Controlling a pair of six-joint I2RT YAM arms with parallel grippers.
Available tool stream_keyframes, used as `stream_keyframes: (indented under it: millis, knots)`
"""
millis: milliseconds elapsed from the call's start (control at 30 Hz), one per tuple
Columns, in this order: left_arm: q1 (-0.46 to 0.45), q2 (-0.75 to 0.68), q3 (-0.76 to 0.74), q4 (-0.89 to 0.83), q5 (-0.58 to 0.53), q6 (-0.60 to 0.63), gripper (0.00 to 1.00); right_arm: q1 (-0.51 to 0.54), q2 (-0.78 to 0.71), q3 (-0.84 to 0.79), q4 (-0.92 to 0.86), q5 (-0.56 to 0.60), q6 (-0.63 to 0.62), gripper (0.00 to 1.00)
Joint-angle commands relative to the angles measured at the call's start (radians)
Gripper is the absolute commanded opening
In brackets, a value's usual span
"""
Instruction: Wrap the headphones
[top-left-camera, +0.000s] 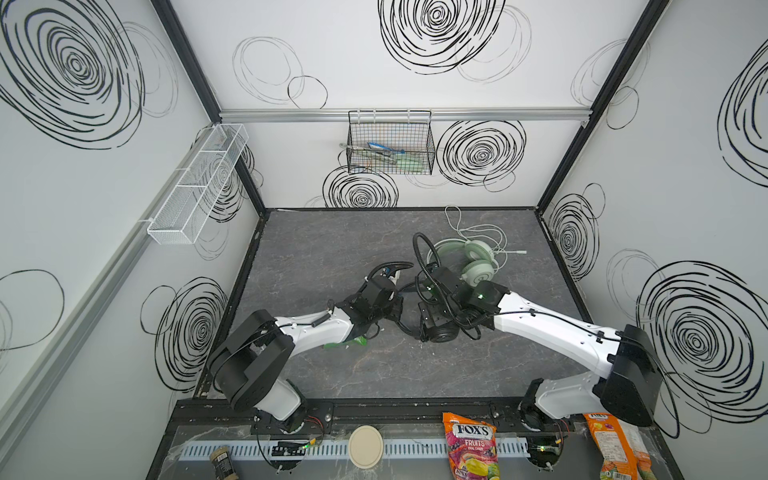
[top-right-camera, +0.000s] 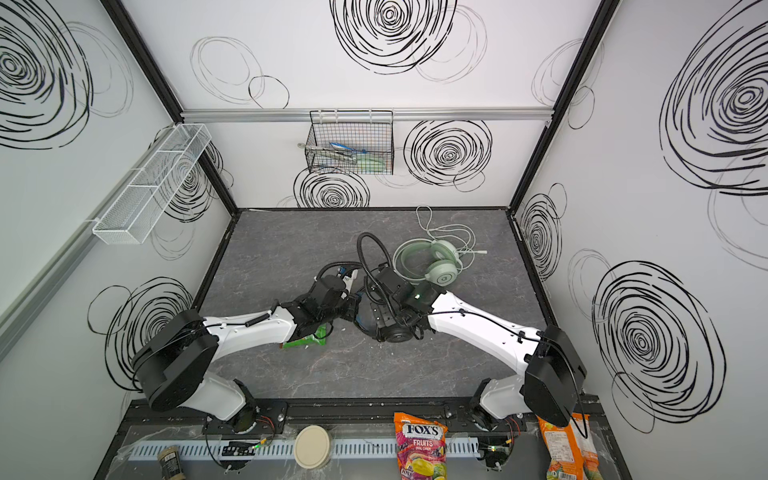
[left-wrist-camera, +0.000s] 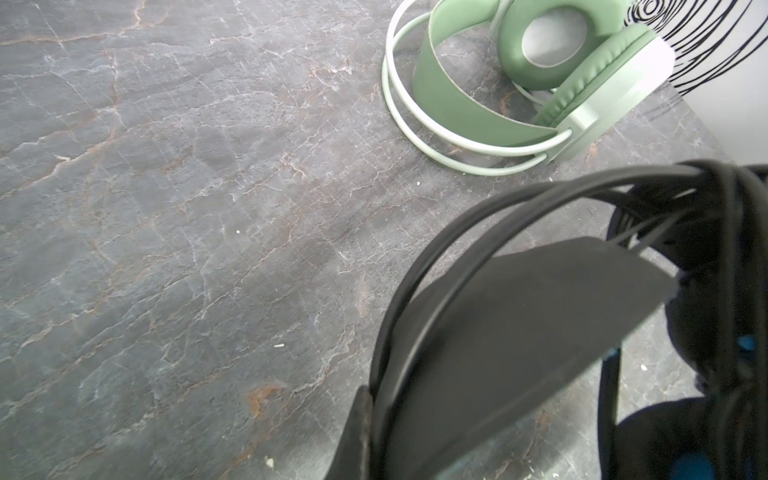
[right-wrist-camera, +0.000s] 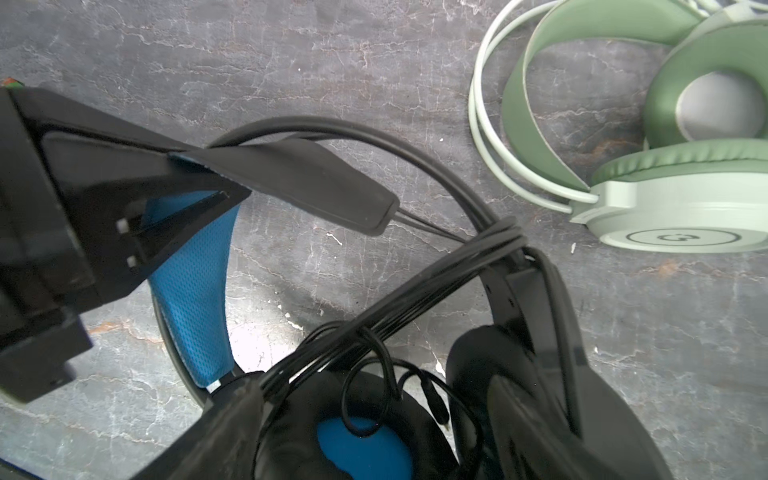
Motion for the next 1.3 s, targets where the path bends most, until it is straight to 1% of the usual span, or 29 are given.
stream_keyframes:
  millis: [0, 133, 200, 333, 400, 467, 533, 600, 733, 767, 833, 933, 1067, 1200, 1267]
  knots:
    - [0.029, -0.009, -0.029, -0.088, -0.012, 0.042, 0.00, -0.025, -0.033, 0.009, -0.115, 0.190, -0.008, 0.98]
    - [0.030, -0.012, -0.027, -0.088, -0.007, 0.041, 0.00, -0.023, -0.058, 0.003, -0.086, 0.178, -0.008, 1.00]
    - [0.030, -0.014, -0.023, -0.091, -0.004, 0.042, 0.00, -0.021, -0.092, -0.008, -0.043, 0.155, -0.012, 0.98]
    - [0.030, -0.020, -0.020, -0.096, 0.002, 0.036, 0.00, 0.000, -0.177, -0.024, 0.081, 0.054, -0.074, 0.97]
    - [0.030, -0.019, -0.016, -0.102, 0.003, 0.034, 0.00, 0.019, -0.246, -0.054, 0.177, -0.024, -0.150, 0.97]
    - [0.030, -0.019, -0.014, -0.105, 0.005, 0.032, 0.00, 0.044, -0.314, -0.104, 0.270, -0.046, -0.174, 0.97]
    - [0.033, -0.017, -0.012, -0.106, 0.006, 0.029, 0.00, 0.052, -0.367, -0.158, 0.328, -0.043, -0.179, 0.97]
    - [0.039, -0.019, -0.014, -0.104, 0.009, 0.023, 0.00, 0.052, -0.390, -0.171, 0.318, -0.024, -0.166, 0.97]
    - [0.049, -0.031, -0.002, -0.113, 0.014, 0.023, 0.00, 0.047, -0.400, -0.148, 0.288, 0.042, -0.164, 0.97]
    - [0.050, -0.039, 0.007, -0.121, 0.012, 0.027, 0.00, 0.036, -0.395, -0.134, 0.281, 0.059, -0.167, 0.97]
    - [0.060, -0.051, 0.028, -0.134, 0.014, 0.033, 0.00, 0.000, -0.381, -0.102, 0.276, 0.058, -0.177, 0.97]
    - [0.112, -0.057, 0.077, -0.156, 0.042, 0.043, 0.00, -0.075, -0.355, -0.057, 0.280, 0.032, -0.186, 0.97]
    - [0.216, -0.035, 0.172, -0.180, 0.097, 0.069, 0.00, -0.187, -0.331, -0.003, 0.294, -0.043, -0.195, 0.97]
    - [0.342, 0.027, 0.286, -0.209, 0.140, 0.096, 0.00, -0.231, -0.297, 0.045, 0.280, -0.045, -0.225, 0.97]
    - [0.402, 0.064, 0.333, -0.215, 0.140, 0.120, 0.00, -0.244, -0.285, 0.054, 0.278, -0.051, -0.231, 0.97]
